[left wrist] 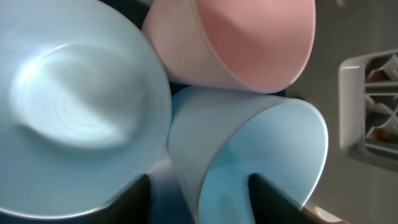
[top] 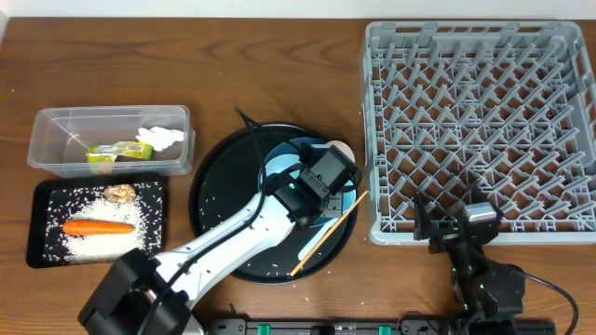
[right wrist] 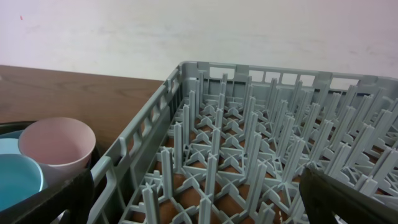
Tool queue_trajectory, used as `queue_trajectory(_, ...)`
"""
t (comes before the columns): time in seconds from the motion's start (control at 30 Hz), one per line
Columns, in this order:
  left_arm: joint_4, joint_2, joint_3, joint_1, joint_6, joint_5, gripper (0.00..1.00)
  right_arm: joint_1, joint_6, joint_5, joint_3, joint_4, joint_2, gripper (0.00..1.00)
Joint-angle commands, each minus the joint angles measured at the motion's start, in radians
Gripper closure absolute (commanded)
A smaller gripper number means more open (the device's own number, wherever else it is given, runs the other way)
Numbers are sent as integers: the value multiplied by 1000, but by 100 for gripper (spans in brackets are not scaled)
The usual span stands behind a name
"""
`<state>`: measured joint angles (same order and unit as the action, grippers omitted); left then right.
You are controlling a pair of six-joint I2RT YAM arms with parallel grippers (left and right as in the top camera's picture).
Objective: Sort waste into correct bins and load items into the dishwasher rack
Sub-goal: 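Reach the left gripper to the light-blue cup and grasp it, then lift the light-blue cup high above the round tray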
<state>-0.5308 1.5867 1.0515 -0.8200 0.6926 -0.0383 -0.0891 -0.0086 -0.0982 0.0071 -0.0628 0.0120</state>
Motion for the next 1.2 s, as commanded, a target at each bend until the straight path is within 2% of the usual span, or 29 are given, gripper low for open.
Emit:
queue_trajectory(0.0, 18, 0, 13, 0, 1, -26, 73, -3, -7, -7, -2, -2, -3, 1)
queue_trajectory(0.07, 22, -3, 14, 0, 1, -26, 85, -3, -7, -7, -2, -2, -3, 1)
queue_trajectory(0.13, 21, -9, 14, 1, -4, -27, 87, -3, -7, -7, -2, -2, -2, 1)
queue_trajectory(0.17, 21, -13, 14, 2, -13, -27, 93, -3, -8, -7, -2, -2, -3, 1)
queue_trajectory(0.53, -91, -136, 15, 78, -26, -52, 94, -3, -8, -7, -2, -2, -3, 1)
queue_trajectory(0.87, -131, -443, 15, 91, -63, -47, 94, -3, -7, -7, -2, -2, -3, 1)
queue_trajectory(0.97, -159, -527, 15, 94, -188, -7, 94, -3, -7, -7, -2, -2, -3, 1)
queue_trajectory(1.17, -172, -615, 15, 156, -267, 182, 94, -3, -7, -7, -2, -2, -3, 1)
